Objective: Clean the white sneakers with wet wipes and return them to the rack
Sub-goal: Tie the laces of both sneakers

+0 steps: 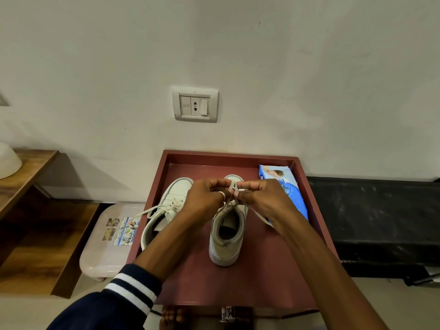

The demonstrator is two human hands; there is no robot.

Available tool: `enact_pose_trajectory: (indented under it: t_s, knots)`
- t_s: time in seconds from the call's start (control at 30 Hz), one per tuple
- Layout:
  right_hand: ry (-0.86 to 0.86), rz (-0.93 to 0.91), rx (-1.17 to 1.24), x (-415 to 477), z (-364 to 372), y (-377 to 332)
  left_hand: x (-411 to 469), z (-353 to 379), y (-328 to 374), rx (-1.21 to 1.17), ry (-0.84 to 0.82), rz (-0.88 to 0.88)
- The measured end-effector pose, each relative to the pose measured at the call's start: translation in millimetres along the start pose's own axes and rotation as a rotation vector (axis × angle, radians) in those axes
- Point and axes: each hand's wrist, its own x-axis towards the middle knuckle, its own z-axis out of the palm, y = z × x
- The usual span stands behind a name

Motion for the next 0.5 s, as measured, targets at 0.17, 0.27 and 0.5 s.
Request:
enact_pose_trajectory:
  t_s: [0.17, 0.27, 0.5]
  knots:
    - [0.045, -0.014, -0.05, 3.8, 1.3, 3.2, -1.6, 1.0, 2.9, -0.052, -0.008, -0.02]
    - [0.025, -0.003, -0.098, 4.8, 3.3, 2.3, -2.9, 1.2, 4.2, -0.037, -0.023, -0.002]
    - [0.014, 0.07, -0.046, 2.0, -1.6, 1.1, -1.1, -3.7, 3.6, 0.157, -0.047, 0.108]
